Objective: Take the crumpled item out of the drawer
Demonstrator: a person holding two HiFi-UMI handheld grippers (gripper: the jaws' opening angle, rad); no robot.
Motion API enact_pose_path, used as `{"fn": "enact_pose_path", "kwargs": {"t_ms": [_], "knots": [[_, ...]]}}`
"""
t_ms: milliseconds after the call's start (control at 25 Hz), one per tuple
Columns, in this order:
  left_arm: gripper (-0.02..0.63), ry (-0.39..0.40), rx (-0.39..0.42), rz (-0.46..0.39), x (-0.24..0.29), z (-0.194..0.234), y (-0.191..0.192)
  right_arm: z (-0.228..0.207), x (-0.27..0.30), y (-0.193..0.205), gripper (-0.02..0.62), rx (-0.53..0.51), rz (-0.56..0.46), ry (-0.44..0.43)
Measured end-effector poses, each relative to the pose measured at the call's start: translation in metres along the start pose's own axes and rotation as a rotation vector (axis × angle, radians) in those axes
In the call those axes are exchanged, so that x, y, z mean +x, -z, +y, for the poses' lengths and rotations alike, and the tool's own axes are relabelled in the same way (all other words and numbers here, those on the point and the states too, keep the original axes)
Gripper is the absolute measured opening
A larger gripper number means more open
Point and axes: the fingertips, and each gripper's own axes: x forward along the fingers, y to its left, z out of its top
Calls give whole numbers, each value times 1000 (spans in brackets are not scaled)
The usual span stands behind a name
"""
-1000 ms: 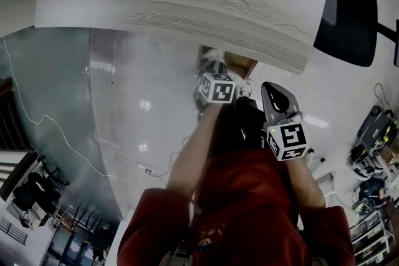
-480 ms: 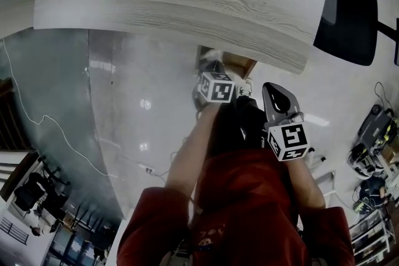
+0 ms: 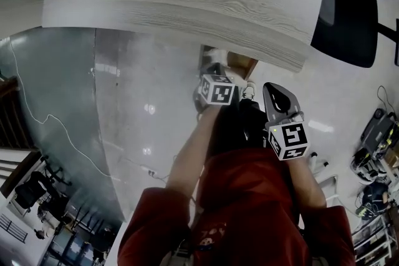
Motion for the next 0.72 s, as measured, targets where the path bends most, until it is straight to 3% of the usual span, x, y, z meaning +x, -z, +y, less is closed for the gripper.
{"fn": "enact_pose_path", "kwargs": {"t_ms": [480, 720], "knots": [[-5, -35, 9, -57, -57, -17, -3, 4, -40, -13, 2, -45, -61, -10], [-5, -25, -28, -92, -83, -32, 5, 6, -60, -11, 2, -73, -83, -13]]}}
